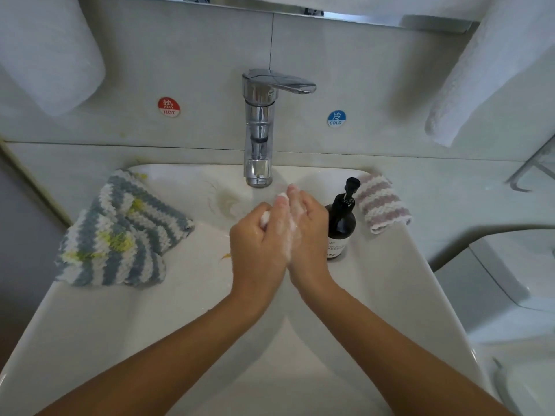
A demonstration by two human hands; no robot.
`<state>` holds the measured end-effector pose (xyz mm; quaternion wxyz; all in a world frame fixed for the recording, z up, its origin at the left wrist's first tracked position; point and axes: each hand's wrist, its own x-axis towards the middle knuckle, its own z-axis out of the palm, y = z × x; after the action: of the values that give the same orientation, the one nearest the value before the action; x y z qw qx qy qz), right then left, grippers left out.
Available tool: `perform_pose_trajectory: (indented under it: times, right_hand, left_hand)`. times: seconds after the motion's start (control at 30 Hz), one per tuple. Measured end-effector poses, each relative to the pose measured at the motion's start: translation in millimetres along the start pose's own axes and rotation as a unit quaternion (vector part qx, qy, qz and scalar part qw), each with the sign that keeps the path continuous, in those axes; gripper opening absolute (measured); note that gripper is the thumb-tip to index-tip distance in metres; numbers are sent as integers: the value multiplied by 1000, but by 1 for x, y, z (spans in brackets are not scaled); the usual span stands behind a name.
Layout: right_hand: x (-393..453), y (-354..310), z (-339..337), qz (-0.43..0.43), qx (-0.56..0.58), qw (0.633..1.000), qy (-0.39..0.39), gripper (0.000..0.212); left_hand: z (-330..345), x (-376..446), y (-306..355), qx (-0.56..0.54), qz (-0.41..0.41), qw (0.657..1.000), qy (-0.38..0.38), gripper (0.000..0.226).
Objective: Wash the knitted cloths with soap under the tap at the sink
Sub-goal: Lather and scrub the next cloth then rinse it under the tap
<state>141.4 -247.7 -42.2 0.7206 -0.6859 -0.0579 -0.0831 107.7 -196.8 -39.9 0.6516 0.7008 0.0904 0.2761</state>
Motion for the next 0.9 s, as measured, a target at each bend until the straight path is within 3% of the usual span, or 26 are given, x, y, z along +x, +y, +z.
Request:
perform_pose_trajectory:
  times: [0.13, 0.3, 0.5, 0.6, 0.7, 0.83, 0.9]
  right_hand:
    - [-22, -2, 4, 9, -16, 998, -66, 41]
    - [8, -4, 1, 25, -30, 999, -5, 45]
    - [-18, 8, 2, 12, -73, 993, -91, 26]
    - [-13, 3, -1, 53, -30, 996, -72, 28]
    - [-10, 0, -3, 79, -17, 995, -60, 13]
    - [-9, -2, -6, 78, -53, 992, -89, 11]
    - [-8, -5, -9, 68, -48, 991, -108, 11]
  left_hand:
    - [-11, 29, -12, -3, -69, 997, 42, 52]
    - [-6, -11, -4, -22, -42, 999, -9, 61]
    - [-8, 22, -12, 14, -42, 998, 36, 45]
    - [-12, 16, -13, 27, -31, 999, 10, 33]
    - [-14, 11, -16, 24, -51, 998, -32, 14]
    - [-13, 7, -17, 8, -58, 998, -31, 27]
    - [-14, 8, -12, 7, -40, 999, -8, 23]
